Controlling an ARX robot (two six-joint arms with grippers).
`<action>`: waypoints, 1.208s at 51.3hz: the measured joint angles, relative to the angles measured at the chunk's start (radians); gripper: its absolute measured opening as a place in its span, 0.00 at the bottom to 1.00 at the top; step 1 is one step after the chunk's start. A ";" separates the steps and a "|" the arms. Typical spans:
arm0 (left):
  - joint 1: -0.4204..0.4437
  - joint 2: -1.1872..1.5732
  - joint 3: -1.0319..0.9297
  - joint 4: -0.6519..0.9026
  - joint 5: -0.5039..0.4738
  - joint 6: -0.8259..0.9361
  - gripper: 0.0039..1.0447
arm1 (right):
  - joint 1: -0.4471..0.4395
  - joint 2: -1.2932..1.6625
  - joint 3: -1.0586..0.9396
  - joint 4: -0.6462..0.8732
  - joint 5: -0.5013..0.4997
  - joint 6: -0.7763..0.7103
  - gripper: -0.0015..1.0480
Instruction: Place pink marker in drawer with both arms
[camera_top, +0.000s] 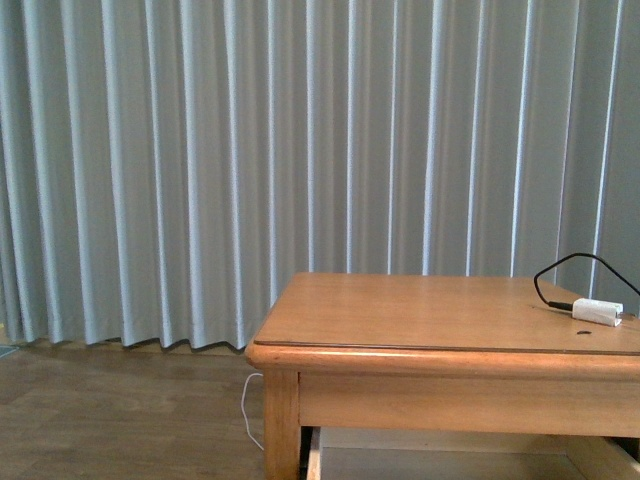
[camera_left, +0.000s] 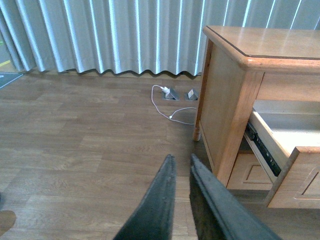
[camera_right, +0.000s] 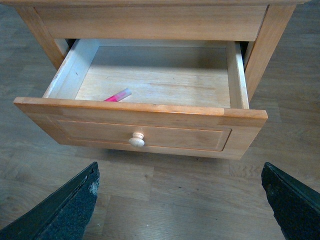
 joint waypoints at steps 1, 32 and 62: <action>0.000 0.000 0.000 0.000 0.000 0.000 0.19 | 0.013 -0.005 -0.010 0.034 0.061 -0.020 0.91; 0.000 0.000 0.000 -0.001 0.000 0.000 0.94 | 0.068 0.473 -0.117 0.301 0.084 -0.191 0.91; 0.000 0.000 0.000 -0.001 0.000 0.000 0.94 | 0.174 1.227 0.085 0.914 0.212 -0.010 0.91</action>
